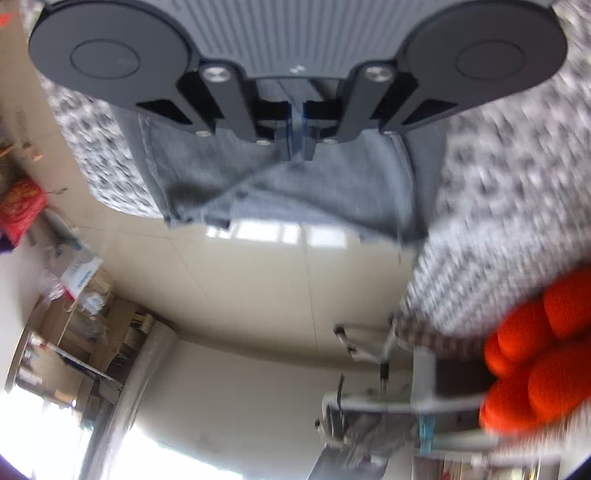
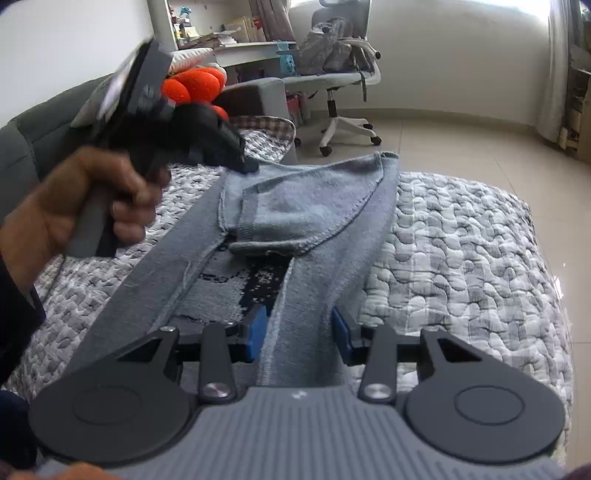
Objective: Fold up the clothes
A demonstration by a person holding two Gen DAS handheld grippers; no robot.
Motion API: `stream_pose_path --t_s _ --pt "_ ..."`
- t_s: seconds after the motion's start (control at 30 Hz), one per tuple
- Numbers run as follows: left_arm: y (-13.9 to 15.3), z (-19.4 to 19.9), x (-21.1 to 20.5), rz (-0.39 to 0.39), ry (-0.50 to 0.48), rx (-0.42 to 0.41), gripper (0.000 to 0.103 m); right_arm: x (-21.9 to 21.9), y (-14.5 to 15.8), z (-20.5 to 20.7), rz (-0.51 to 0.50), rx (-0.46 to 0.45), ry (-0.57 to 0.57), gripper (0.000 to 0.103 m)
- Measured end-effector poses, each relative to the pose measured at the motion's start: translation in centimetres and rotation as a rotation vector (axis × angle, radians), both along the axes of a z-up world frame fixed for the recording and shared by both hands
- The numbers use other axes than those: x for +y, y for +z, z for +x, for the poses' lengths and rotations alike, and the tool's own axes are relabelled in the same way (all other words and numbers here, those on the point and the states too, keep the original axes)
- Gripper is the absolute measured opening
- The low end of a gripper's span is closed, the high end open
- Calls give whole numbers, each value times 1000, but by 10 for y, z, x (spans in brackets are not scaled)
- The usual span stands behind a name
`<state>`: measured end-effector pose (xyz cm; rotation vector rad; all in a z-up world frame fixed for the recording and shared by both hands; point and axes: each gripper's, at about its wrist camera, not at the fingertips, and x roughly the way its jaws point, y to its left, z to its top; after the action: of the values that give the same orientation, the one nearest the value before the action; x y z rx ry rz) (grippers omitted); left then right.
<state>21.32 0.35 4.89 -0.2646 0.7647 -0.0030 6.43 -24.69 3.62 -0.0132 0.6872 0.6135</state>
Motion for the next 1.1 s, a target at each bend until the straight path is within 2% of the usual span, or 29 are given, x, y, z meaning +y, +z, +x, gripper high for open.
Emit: stream_pose_path --t_s 0.07,0.13,0.4,0.43,0.5,0.53,0.57,0.6,0.73,0.83,1.0,1.1 --pt "-6 -6 7 -59 13 8 48 -2 1 -1 0 -8 3 44" --pt "-8 -9 7 -62 14 1 56 -4 2 0 3 -6 -1 44" --pt "-19 1 -5 -8 -46 30 58 -1 4 -14 -48 -42 13 44" --pt "-21 3 -5 -10 -49 38 56 1 3 -17 -62 -47 14 44" --pt "-23 5 -7 8 -54 53 36 3 2 -25 -84 -55 15 44" --pt "-23 6 -9 29 -58 54 19 4 1 -30 -94 -59 16 44" --pt "-22 7 -10 48 -63 53 10 5 0 -35 -105 -63 16 44" --pt "-20 8 -10 46 -65 50 7 4 -2 -43 -124 -74 11 44" --pt "-9 10 -11 57 -68 16 6 7 -20 -83 -310 -210 -83 43" --pt "-6 12 -8 46 -69 0 6 7 -29 -116 -369 -288 -86 43" --pt "-9 10 -7 44 -59 -6 6 8 -41 -160 -416 -339 -63 43" --pt "-9 9 -6 37 -57 -19 6 8 -46 -182 -408 -344 -20 43"
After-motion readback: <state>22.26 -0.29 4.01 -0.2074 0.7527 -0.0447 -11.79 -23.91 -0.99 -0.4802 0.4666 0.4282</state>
